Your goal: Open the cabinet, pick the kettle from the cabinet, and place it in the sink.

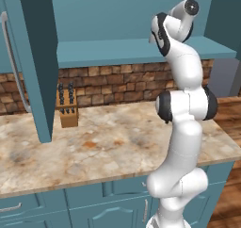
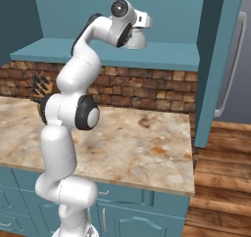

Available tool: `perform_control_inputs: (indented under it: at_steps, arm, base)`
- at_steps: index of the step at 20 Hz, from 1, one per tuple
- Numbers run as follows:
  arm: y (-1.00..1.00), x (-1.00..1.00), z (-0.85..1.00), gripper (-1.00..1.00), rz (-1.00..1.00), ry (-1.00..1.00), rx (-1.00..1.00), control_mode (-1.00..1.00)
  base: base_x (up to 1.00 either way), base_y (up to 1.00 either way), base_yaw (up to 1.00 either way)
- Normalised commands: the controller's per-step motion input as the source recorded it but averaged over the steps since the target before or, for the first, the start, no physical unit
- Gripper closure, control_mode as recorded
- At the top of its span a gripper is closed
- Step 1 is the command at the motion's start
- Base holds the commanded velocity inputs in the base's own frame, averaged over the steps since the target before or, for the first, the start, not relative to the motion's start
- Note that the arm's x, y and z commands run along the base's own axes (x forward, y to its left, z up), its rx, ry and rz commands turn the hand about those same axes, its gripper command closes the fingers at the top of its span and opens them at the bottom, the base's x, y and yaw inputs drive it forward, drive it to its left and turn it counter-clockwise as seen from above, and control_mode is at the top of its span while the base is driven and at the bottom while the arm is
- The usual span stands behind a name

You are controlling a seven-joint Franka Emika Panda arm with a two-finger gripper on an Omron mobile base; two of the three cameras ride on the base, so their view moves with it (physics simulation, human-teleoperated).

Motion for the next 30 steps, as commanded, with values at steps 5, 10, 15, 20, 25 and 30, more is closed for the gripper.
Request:
perform_control_inputs:
  at_steps: [5,10,15,20,25,30]
  arm:
    - [-0.05,-0.11,-0.19,1.00,0.00,0.00,0.02,-1.00]
    - [0.00,-0.24,-0.19,1.00,-0.01,-0.01,0.03,-1.00]
    - [0.00,-0.46,-0.04,1.00,-0.01,-0.07,0.10,-1.00]
    - [-0.02,-0.68,0.00,1.00,0.00,-0.04,0.11,-1.00]
    - [0.00,-0.69,0.02,1.00,0.00,-0.01,0.01,-1.00]
    - [0.00,-0.69,0.03,1.00,0.00,-0.04,0.00,-1.00]
  base:
    - [0.00,0.00,0.00]
    - [0.00,0.00,0.00]
    - [0.00,0.00,0.00]
    - [0.00,0.00,0.00]
    - [0.00,0.00,0.00]
    - [0.00,0.00,0.00]
